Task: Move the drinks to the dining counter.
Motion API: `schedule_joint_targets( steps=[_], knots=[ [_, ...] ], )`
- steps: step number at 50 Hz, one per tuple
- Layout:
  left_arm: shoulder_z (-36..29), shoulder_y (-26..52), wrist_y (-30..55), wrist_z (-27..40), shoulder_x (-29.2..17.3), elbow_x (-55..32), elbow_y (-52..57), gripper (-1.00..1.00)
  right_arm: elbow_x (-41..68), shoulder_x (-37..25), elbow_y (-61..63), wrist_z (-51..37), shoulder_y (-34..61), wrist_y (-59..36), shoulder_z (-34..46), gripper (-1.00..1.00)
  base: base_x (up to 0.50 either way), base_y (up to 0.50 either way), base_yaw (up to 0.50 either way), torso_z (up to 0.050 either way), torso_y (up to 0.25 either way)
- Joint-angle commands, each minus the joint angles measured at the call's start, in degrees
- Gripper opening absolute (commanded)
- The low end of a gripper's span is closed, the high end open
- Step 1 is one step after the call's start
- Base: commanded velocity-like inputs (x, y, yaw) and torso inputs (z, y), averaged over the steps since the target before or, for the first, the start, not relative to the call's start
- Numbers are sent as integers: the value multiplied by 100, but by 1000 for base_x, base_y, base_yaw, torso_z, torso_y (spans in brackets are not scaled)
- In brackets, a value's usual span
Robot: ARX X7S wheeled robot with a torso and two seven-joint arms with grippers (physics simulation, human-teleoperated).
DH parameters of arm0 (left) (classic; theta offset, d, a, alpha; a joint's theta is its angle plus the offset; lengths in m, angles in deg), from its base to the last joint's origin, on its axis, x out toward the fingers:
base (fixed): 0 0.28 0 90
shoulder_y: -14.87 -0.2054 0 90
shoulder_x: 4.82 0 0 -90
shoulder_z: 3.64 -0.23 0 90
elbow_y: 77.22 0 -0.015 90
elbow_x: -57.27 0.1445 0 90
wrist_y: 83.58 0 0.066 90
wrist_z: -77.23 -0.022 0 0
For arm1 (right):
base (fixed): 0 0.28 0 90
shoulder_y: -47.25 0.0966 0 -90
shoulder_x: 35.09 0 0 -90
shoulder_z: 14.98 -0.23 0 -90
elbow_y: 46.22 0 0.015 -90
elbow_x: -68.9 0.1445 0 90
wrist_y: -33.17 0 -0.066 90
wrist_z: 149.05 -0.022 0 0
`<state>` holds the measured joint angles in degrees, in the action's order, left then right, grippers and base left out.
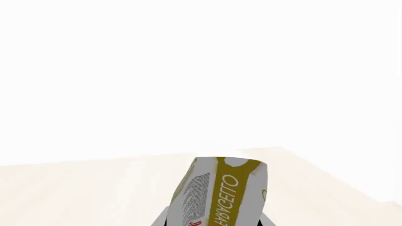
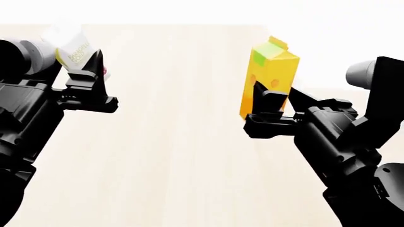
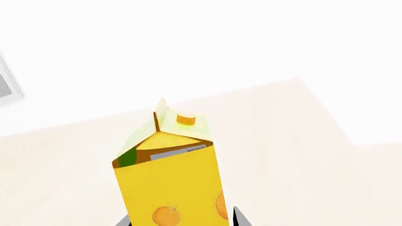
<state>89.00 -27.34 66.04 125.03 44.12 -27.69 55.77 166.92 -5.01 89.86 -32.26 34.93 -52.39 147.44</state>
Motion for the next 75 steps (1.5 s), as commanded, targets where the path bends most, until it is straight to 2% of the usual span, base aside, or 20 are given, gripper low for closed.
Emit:
schedule_joint_targets(
  steps=[1,31,32,63,71,75],
  knots=[
    [28,27,-75,28,-5,36,-6,-100,-393,-34,21,136,-62,-6,-231,-100,0,0,0,0,0],
    [-15,-7,-163,35,-58,39,6,-100,-567,-100,207,106,-153,-184,-170,-100,0,0,0,1,2],
    [-18,-2,-164,38,-61,33,6,-100,-558,-105,205,30,-126,-224,-167,100,0,0,0,0,0],
    [-57,-17,-243,51,-124,18,8,-100,-475,-245,385,-69,-23,-253,-300,100,0,0,0,0,1],
    [-216,83,-108,160,-217,-355,143,-100,-56,-447,863,-399,572,-337,-646,100,0,0,0,0,1],
    [-140,-165,-149,109,-281,-431,208,-100,103,-580,959,-441,752,-355,-765,100,0,0,0,0,0]
  ],
)
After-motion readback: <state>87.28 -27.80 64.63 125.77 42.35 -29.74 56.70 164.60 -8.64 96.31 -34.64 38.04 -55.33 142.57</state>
